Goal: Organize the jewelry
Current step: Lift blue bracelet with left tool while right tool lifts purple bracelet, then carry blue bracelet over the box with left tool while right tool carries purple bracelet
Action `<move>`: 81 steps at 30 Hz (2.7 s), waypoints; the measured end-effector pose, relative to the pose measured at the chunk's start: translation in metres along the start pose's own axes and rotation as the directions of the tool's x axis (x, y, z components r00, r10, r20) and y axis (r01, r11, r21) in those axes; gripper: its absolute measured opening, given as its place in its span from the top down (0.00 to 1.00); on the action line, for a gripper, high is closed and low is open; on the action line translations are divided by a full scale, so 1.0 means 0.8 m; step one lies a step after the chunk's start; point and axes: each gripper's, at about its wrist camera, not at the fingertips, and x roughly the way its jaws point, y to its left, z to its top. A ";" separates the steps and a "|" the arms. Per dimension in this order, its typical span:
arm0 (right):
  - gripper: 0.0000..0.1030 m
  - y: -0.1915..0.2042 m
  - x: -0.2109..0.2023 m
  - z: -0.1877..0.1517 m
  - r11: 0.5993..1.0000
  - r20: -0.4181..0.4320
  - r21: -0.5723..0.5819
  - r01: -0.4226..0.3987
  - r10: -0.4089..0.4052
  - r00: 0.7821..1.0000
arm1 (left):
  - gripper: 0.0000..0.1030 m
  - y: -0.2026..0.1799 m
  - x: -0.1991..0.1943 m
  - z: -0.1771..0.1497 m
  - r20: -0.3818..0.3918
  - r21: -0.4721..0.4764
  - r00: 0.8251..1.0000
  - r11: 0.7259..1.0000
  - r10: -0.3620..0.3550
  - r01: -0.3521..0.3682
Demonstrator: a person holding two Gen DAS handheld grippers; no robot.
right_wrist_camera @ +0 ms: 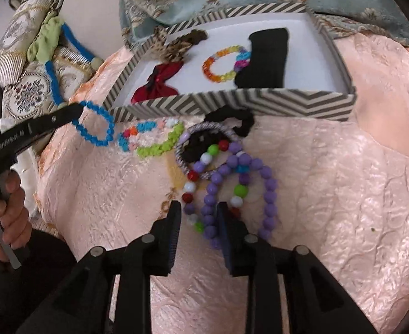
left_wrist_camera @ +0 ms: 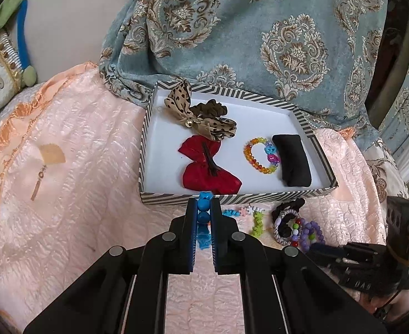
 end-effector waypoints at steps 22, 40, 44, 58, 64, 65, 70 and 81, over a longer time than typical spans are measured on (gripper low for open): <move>0.91 0.011 -0.023 0.007 0.984 0.139 -0.109 0.142 -0.127 0.982 | 1.00 -0.001 0.009 0.000 -0.024 0.011 1.000 1.000 0.004 -0.004; 0.91 0.018 -0.071 0.018 0.989 0.340 -0.060 0.136 -0.107 0.934 | 1.00 -0.006 0.008 0.000 -0.014 0.035 0.999 0.999 0.039 -0.038; 0.91 0.022 -0.064 0.017 0.986 0.320 -0.071 0.148 -0.118 0.940 | 1.00 -0.011 0.009 -0.002 -0.011 0.061 0.998 0.996 0.068 -0.067; 0.91 0.024 -0.064 0.013 0.983 0.326 -0.081 0.164 -0.129 0.937 | 1.00 -0.016 0.010 -0.004 -0.009 0.074 0.996 0.993 0.090 -0.089; 0.91 0.024 -0.066 0.013 0.984 0.331 -0.082 0.159 -0.124 0.936 | 1.00 -0.016 0.011 -0.004 -0.011 0.075 0.996 0.993 0.092 -0.091; 0.91 0.024 -0.066 0.013 0.984 0.332 -0.081 0.160 -0.124 0.935 | 1.00 -0.016 0.011 -0.005 -0.011 0.075 0.996 0.993 0.093 -0.092; 0.91 0.022 -0.074 0.016 0.986 0.347 -0.072 0.150 -0.117 0.931 | 1.00 -0.022 -0.001 0.002 0.020 0.088 0.998 0.994 0.067 -0.068; 0.91 0.017 -0.108 0.097 0.996 0.416 -0.008 0.084 -0.073 0.906 | 1.00 -0.067 -0.003 0.093 0.062 0.089 0.997 0.995 -0.052 0.047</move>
